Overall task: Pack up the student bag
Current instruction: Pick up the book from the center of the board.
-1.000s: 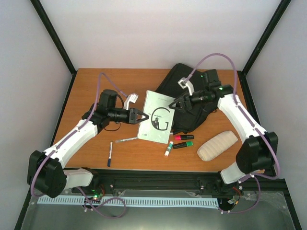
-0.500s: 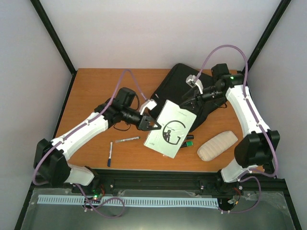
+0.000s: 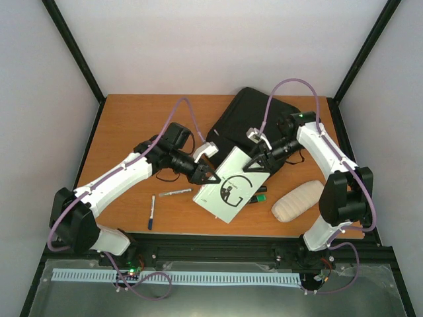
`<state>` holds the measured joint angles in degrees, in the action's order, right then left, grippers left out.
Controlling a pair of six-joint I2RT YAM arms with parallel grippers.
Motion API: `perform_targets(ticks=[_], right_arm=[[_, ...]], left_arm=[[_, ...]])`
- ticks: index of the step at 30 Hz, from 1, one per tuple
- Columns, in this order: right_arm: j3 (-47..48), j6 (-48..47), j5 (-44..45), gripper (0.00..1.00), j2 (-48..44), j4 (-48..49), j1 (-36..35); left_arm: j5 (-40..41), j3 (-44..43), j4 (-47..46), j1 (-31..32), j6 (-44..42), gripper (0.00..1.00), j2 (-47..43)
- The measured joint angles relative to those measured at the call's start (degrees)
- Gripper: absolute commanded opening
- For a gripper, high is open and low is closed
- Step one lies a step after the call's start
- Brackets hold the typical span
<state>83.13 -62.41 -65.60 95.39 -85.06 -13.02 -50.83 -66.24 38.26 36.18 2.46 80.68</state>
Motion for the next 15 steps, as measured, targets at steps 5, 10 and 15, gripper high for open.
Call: perform_targets(ticks=[5,10,15], right_arm=[[-1.2,-1.9,-2.3,0.04,0.6,-2.2,-0.4],[-1.3,-2.5,-2.5,0.03,0.7,-2.6,-0.9],[0.3,-2.3,-1.7,0.03,0.7,-2.4,-1.3]], left_arm=[[0.1,0.0,1.6,-0.2,-3.5,0.12,0.4],[-0.4,0.1,1.5,-0.2,-4.1,0.48,0.4],[-0.8,3.2,-2.1,-0.1,-3.3,0.45,-2.1]])
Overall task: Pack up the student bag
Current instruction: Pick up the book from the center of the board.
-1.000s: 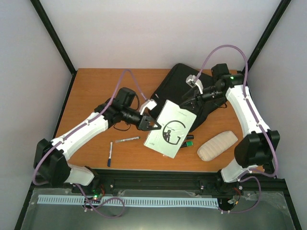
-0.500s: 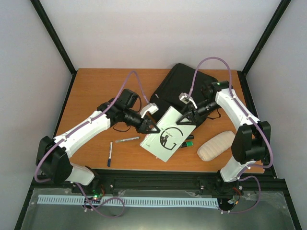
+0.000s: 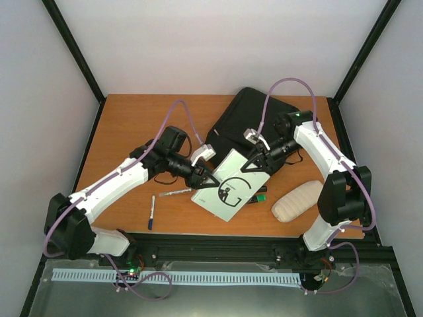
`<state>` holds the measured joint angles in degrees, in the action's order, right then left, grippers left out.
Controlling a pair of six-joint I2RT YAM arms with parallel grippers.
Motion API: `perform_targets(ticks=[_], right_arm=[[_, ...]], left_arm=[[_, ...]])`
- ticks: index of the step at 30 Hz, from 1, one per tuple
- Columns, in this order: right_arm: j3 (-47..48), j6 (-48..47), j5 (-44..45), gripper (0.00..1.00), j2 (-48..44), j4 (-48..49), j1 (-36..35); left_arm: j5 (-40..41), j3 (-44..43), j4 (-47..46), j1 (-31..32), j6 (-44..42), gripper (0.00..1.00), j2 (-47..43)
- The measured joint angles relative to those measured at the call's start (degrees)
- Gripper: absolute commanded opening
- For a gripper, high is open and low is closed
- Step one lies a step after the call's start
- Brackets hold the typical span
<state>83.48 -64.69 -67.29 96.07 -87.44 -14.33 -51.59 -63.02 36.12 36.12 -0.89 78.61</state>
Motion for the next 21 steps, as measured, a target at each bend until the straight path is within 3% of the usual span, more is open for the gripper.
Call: perform_targets(ticks=[5,8,16,21], right_arm=[[2.4,0.7,-0.2,0.03,0.0,-1.4,0.5],[3.6,1.1,-0.8,0.03,0.3,-1.9,1.2],[6.5,2.6,-1.4,0.03,1.8,-3.1,1.9],[8.2,3.4,-2.2,0.03,2.6,-4.4,2.1]], left_arm=[[1.1,2.9,-4.0,0.0,1.1,0.52,-3.7],[2.2,4.0,-5.5,0.0,1.4,0.50,-4.9],[4.5,4.4,-6.4,0.2,1.9,0.34,-4.6],[4.3,4.8,-7.0,0.2,2.3,0.15,-4.6]])
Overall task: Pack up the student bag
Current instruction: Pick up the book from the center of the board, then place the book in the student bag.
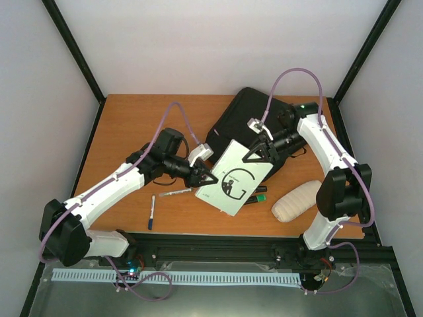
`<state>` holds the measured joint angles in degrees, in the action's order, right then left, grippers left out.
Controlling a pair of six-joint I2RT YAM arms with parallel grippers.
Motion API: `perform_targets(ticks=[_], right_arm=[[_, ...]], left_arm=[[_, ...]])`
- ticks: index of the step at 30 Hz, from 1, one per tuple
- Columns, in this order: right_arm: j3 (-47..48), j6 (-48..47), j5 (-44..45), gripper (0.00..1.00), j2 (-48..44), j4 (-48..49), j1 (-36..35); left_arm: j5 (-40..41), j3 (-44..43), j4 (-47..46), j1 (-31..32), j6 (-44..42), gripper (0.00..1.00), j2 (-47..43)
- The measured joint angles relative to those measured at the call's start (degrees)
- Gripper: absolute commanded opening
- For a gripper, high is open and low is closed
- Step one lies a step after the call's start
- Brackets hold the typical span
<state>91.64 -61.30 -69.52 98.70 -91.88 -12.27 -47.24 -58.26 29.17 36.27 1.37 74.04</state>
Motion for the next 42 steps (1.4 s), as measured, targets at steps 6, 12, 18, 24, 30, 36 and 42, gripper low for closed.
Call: perform_targets(ticks=[6,12,18,24,30,36,42], right_arm=[[0.9,-0.5,-0.6,0.27,0.4,-1.4,0.3],[3.2,0.7,-5.2,0.55,3.9,2.0,2.9],[2.2,9.3,-4.9,0.55,4.9,12.2,9.8],[-10.9,25.3,7.5,0.58,0.0,31.8,9.3],[-18.9,31.0,26.3,0.60,-4.7,44.3,2.2],[-22.1,31.2,38.4,0.63,-4.7,49.4,-6.9],[-22.1,30.9,51.1,0.66,-2.1,53.5,-15.0]], left_arm=[[-2.1,0.2,-0.9,0.0,1.5,0.02,0.0],[-1.0,0.4,2.1,0.7,5.0,0.01,-0.8],[6.2,0.4,11.3,0.9,11.0,0.01,-0.8],[13.8,0.5,15.8,-1.6,17.1,0.01,-3.9],[20.0,0.5,18.5,-5.7,20.4,0.01,-8.2],[26.2,0.5,19.1,-7.2,22.5,0.01,-8.5],[31.4,0.7,20.9,-7.5,23.7,0.01,-10.6]])
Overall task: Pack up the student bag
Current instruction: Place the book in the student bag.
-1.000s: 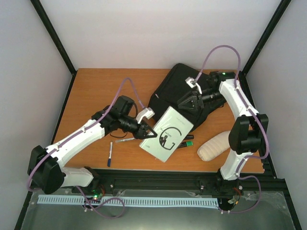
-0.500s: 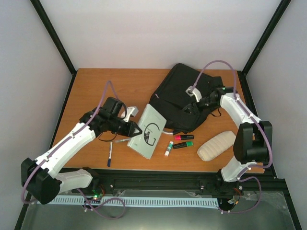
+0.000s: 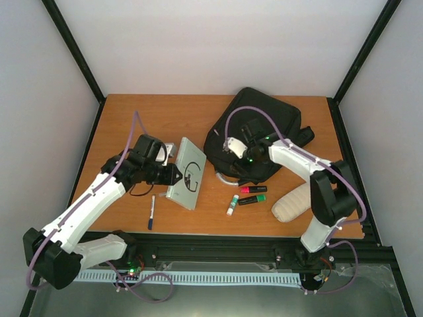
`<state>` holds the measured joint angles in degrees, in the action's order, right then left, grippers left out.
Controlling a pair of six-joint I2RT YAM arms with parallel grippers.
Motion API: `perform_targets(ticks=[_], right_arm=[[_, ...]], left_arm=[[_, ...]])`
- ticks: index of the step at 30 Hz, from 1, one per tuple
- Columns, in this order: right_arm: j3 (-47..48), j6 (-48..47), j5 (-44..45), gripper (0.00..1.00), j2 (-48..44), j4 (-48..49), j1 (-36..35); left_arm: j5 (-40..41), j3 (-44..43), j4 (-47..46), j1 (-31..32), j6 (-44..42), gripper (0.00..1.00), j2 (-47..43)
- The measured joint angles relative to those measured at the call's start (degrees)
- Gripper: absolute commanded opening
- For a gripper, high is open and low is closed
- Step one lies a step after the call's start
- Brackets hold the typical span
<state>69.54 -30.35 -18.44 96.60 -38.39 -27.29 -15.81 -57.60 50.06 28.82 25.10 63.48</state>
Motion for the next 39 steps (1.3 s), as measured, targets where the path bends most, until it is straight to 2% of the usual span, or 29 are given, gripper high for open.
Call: perform_targets(ticks=[3,9,12,16,18,25,30,39], right_arm=[[0.4,0.0,5.0,0.66,3.1,1.1,-3.0],[2.3,1.0,12.8,0.53,8.3,1.8,-5.7],[2.7,1.6,15.8,0.39,8.6,2.2,-5.9],[4.0,1.8,19.1,0.10,8.6,2.3,-5.9],[4.6,1.5,20.3,0.03,8.6,2.3,-5.9],[7.2,0.1,24.2,0.03,7.1,1.9,-5.7],[11.5,-1.5,26.0,0.03,2.5,1.4,-4.4],[14.1,-4.6,27.9,0.03,-2.6,1.9,-3.5]], left_arm=[[1.8,0.0,0.6,-0.1,0.1,0.01,-1.0],[2.8,1.0,0.5,-0.2,0.4,0.01,-2.0],[2.5,2.0,0.5,-0.2,0.5,0.01,-2.2],[1.9,3.4,-0.2,-0.2,0.8,0.01,-2.4],[1.0,4.1,-1.2,-0.2,1.1,0.01,-2.5],[-6.2,8.5,-9.3,-0.2,3.9,0.01,-3.7],[-13.0,12.2,-19.8,-0.2,8.6,0.01,-3.4],[-21.1,16.5,-43.2,-0.2,18.6,0.01,6.1]])
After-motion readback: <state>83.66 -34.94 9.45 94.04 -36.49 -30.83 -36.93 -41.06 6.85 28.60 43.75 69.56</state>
